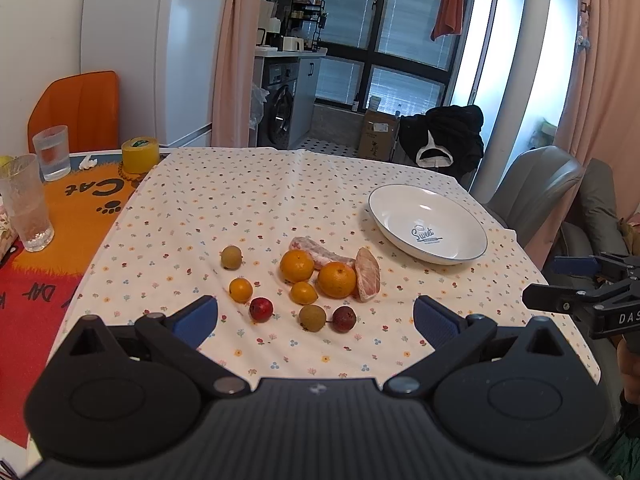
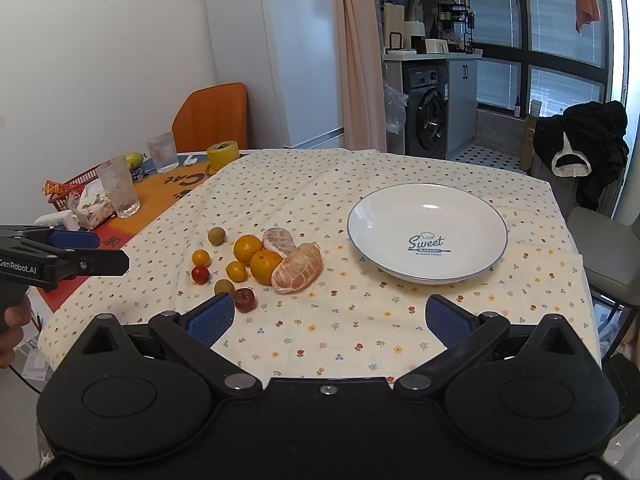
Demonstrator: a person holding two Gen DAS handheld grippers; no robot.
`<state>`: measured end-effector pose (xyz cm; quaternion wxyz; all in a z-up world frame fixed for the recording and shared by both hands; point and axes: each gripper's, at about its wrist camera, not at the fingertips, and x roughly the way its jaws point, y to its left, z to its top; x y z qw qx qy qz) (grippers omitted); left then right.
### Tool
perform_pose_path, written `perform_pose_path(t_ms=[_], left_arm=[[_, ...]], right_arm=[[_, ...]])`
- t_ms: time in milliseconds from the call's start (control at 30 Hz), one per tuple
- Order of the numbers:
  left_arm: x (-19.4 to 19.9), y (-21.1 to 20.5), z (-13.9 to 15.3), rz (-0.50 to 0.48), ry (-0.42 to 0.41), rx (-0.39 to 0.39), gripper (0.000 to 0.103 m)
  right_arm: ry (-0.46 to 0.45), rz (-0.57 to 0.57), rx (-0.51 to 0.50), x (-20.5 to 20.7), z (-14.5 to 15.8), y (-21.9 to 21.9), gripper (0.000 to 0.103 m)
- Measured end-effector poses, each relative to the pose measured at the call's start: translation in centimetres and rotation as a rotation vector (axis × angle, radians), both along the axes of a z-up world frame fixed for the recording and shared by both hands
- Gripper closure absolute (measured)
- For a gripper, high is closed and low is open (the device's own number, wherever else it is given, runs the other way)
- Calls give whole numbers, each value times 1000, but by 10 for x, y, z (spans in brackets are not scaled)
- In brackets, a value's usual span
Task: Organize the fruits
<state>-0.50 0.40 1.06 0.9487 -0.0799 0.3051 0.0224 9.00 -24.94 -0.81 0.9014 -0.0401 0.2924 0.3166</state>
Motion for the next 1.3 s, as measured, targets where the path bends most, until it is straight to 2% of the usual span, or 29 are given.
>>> perform_pose_path(t_ms=[300, 733, 1000, 1100, 1300], left_arm=[[8, 6, -9, 75, -57, 32, 0], [23, 18, -37, 88, -59, -27, 2], [36, 23, -52, 75, -26, -65, 28], [42, 21, -58, 71, -13, -64, 33], [56, 21, -68, 72, 14, -70, 35]], right_arm=[[22, -3, 44, 13, -11, -4, 0], [74, 12, 122, 37, -34, 0, 0], [73, 30, 103, 45, -44, 12, 1], [91, 29, 106, 52, -49, 15, 2], [119, 39, 110, 66, -56, 22, 7]])
